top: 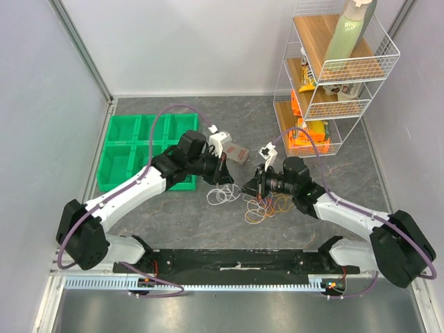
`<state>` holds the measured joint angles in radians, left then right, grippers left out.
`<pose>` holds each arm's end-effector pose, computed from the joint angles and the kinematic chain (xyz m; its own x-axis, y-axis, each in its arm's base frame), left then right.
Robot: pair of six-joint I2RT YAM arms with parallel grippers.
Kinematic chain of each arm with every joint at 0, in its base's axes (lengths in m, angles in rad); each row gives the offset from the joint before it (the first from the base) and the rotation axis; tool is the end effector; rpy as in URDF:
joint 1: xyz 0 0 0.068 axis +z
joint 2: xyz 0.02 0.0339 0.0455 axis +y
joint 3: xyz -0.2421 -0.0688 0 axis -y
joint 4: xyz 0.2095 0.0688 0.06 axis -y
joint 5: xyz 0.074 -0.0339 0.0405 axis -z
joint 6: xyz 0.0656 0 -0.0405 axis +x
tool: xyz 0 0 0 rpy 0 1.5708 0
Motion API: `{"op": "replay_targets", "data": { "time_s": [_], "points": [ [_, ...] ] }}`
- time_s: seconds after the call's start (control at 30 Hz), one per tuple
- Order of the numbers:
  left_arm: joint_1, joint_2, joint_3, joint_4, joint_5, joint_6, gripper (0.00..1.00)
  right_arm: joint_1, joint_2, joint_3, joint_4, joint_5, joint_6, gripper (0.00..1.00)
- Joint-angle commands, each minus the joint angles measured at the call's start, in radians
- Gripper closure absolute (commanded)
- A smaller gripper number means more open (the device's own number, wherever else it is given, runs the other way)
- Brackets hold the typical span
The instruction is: Untangle the cables
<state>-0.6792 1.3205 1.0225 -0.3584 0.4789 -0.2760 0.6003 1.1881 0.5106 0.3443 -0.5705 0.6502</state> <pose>0.2009 -0.2011 0.2632 -0.6862 0.2432 -0.6856 0.6803 0.5482 -0.4865 0.1884 0.1719 0.2112 -0.7575 0.0988 -0.6453 -0.5502 0.4352 0.7126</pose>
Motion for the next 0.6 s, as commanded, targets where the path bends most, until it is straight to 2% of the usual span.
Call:
{"op": "replay_targets", "data": {
  "time_s": [0.0,0.17,0.3,0.4,0.5,0.57],
  "points": [
    [0.006,0.066,-0.012,0.042,0.052,-0.034,0.98,0.013,0.056,-0.001,0.168,-0.063,0.042,1.0],
    [0.007,0.068,-0.047,0.071,0.066,-0.006,0.98,0.015,0.105,-0.015,0.219,-0.107,0.049,1.0],
    [0.009,0.052,-0.07,0.058,-0.006,0.021,0.98,0.015,0.125,-0.001,0.138,-0.077,0.002,1.0],
    [0.013,0.081,-0.071,0.033,-0.051,-0.005,0.98,0.015,0.18,0.025,0.081,-0.045,-0.021,1.0],
    [0.017,0.111,-0.088,0.044,-0.056,-0.049,0.98,0.015,0.263,0.04,0.116,-0.055,0.002,1.0],
    [0.021,0.114,-0.108,0.064,-0.078,-0.081,0.91,0.018,0.315,0.039,0.16,-0.063,0.022,1.0]
  ]
}}
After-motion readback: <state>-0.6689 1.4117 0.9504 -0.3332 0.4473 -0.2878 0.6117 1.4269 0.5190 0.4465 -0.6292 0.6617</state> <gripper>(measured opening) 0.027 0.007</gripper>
